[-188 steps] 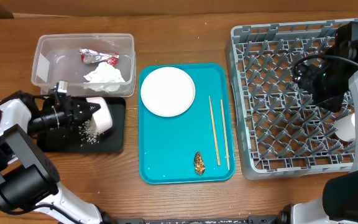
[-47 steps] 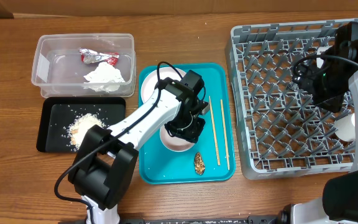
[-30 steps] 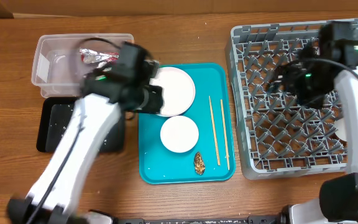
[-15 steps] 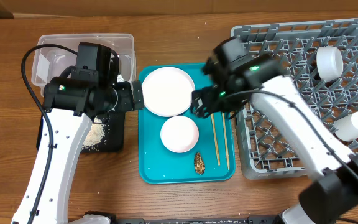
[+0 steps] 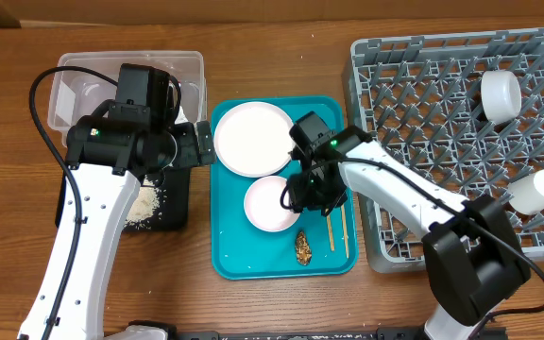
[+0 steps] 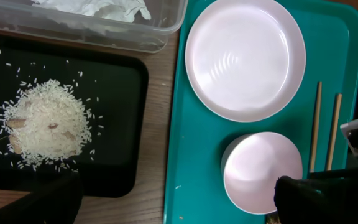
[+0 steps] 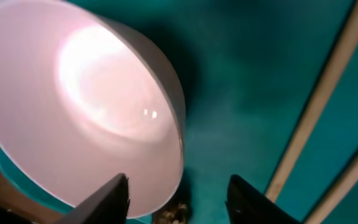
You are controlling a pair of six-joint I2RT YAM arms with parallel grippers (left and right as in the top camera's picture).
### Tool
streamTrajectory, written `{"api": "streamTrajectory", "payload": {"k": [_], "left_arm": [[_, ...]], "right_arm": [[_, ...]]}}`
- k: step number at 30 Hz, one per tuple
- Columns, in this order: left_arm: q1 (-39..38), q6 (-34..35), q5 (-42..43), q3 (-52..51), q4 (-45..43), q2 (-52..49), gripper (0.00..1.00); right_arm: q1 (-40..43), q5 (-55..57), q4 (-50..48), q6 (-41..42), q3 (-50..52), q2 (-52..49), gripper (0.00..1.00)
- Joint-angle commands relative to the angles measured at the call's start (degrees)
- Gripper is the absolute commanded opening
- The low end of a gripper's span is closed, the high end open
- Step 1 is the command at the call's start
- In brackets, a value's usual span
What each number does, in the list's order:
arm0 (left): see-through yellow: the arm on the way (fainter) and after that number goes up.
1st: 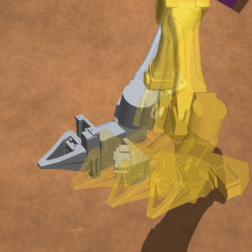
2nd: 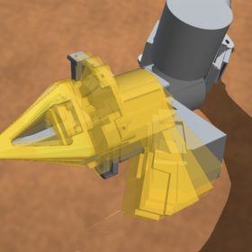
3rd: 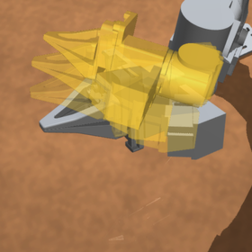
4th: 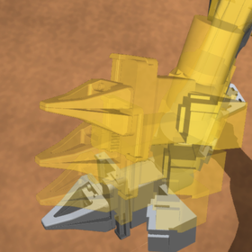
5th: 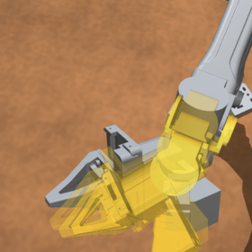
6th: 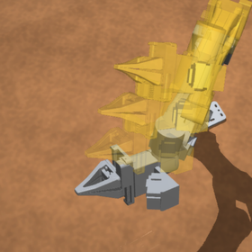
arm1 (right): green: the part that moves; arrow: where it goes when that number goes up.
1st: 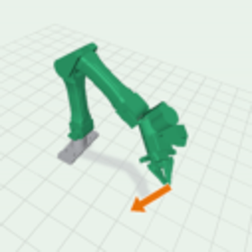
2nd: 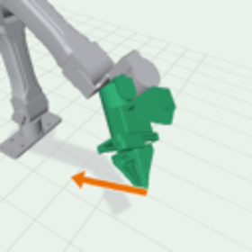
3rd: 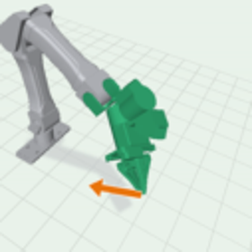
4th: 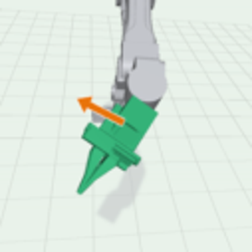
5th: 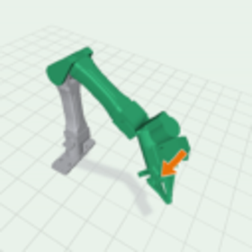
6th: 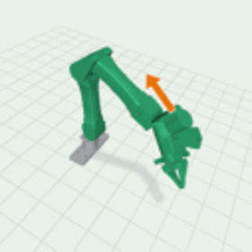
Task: Sort waste into correct bins and load items into the dishwasher
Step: 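Reach the right gripper to the small pink plate and grasp its rim, then carry the small plate with the right gripper and set it in the dish rack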
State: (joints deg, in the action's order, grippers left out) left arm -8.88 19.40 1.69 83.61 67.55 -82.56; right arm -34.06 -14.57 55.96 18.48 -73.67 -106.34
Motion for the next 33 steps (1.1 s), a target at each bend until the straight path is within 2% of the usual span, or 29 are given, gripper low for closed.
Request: {"api": "streamTrajectory", "payload": {"k": [1, 7, 11, 17, 23, 28, 33], "left_arm": [[0.28, 0.79, -0.79, -0.33, -0.11, -0.26, 1.0], [0.28, 0.79, -0.79, -0.33, -0.11, -0.26, 1.0], [0.28, 0.79, -0.7, -0.33, -0.11, -0.26, 1.0], [0.28, 0.79, -0.63, -0.33, -0.09, -0.26, 1.0], [0.28, 0.79, -0.63, -0.33, -0.07, -0.26, 1.0], [0.28, 0.79, -0.63, -0.33, -0.11, -0.26, 1.0], [0.28, 0.76, -0.63, -0.33, -0.24, -0.26, 1.0]], "right_arm": [[0.0, 0.81, -2.43, 1.68, 2.71, -0.09, 0.46], [0.0, 1.01, -3.89, 2.62, 4.07, -0.09, 0.28], [0.07, 1.01, -3.82, 2.62, 4.07, -0.09, 0.04], [0.24, 1.64, -0.28, 2.62, 0.81, 0.22, 0.04], [2.27, 9.31, 6.03, 2.62, -7.52, 3.63, 0.04], [7.21, 20.74, 7.91, 2.6, -15.56, 10.27, 0.04], [12.46, 39.06, 2.73, 2.56, -16.7, 14.69, 0.04]]}}
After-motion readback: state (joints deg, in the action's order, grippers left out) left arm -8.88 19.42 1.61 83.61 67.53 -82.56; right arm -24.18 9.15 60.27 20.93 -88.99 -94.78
